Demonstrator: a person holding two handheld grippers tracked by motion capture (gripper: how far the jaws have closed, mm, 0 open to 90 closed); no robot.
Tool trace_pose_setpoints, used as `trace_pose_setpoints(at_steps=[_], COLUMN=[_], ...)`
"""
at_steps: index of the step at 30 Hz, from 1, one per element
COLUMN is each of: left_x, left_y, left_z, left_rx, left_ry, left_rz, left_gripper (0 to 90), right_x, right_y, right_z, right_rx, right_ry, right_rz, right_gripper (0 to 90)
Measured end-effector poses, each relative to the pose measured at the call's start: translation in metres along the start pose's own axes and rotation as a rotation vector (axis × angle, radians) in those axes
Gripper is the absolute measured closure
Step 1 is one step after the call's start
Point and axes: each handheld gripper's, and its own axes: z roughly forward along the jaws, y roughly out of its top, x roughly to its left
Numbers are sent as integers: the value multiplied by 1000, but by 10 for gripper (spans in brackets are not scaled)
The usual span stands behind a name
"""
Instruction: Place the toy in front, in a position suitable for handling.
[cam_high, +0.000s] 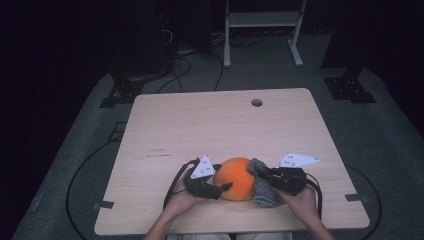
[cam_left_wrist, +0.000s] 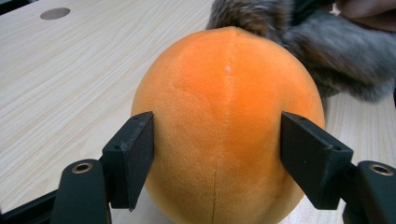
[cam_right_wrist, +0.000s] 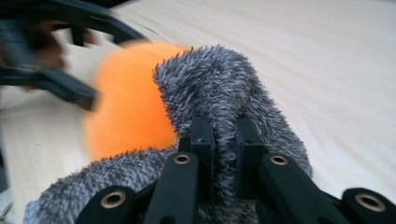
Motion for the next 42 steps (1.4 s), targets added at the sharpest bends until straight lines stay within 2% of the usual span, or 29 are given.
trace_pose_setpoints(at_steps=[1, 3, 5, 7, 9, 10, 12, 14, 15, 16, 17, 19, 21, 22, 25, 27, 29, 30, 33, 34, 35, 36, 37, 38, 41, 42], left_x=[0, -1, -2, -2, 0, 0, -2, -2, -2, -2, -3, -3, -1, -1, -1, -2, -5, -6, -5, -5, -5, -5, -6, -7, -8, -9], left_y=[-1, -3, -4, -4, -5, -5, -5, -6, -6, -6, -6, -6, -8, -8, -7, -8, -7, -7, -8, -8, -9, -9, -8, -8, -7, -7], left_z=[-1, -1, -2, -2, -2, -1, -1, -1, -2, -1, -1, -2, -3, -2, -2, -2, -2, -1, -2, -2, -1, -1, -1, -1, -1, 0], left_rx=[2, 4, 8, 13, 13, 11, 1, 2, 3, 3, 5, 7, 5, 3, 3, 4, 7, 9, 12, 8, 3, 4, 1, 2, 9, 6], left_ry=[-3, 0, 2, 2, -4, -6, -4, -6, -9, -10, -10, -7, -10, -13, -14, -14, -13, -15, -21, -24, -25, -23, -24, -24, -24, -26], left_rz=[-2, 6, 13, 26, 18, 14, 18, 24, 27, 32, 36, 36, 29, 28, 38, 45, 69, 79, 84, 81, 80, 82, 83, 84, 91, 96], left_gripper=[299, 303, 307, 310, 308, 308, 308, 308, 309, 315, 315, 317, 318, 318, 318, 322, 331, 338, 341, 341, 342, 342, 342, 342, 342, 342], right_x=[-7, -7, 0, 9, 9, 9, 1, -4, -5, -3, -3, 3, 5, 3, -5, -7, -5, 0, 2, 1, -4, -4, -11, -13, -14, -12], right_y=[-5, -4, 1, 5, -1, -1, -5, -6, -6, -3, -3, 2, 2, -1, -5, -5, -2, 5, 7, 5, -1, -1, -5, -6, -4, -1], right_z=[-1, -4, -9, -10, -1, -1, 1, -1, -2, -5, -5, -7, -4, -1, 0, -1, -4, -5, -3, 0, 2, 2, 1, 1, -3, -5], right_rx=[19, 2, -58, -73, -17, -17, -6, 29, 29, -9, -9, -49, -28, -2, 25, 38, 0, -37, -40, -25, -9, -9, 23, 27, 4, -22], right_ry=[-19, -7, 35, 65, 59, 59, 71, 26, 25, 57, 57, 96, 89, 72, 58, 41, 57, 73, 81, 79, 86, 86, 69, 60, 65, 73], right_rz=[43, 50, 33, -5, -23, -23, 42, 46, 55, 63, 63, 38, 16, 26, 72, 79, 77, 53, 31, 33, 78, 78, 109, 114, 125, 113], right_gripper=[808, 808, 808, 807, 808, 808, 808, 808, 808, 807, 807, 806, 806, 806, 806, 806, 806, 806, 805, 806, 806, 806, 806, 806, 806, 805])
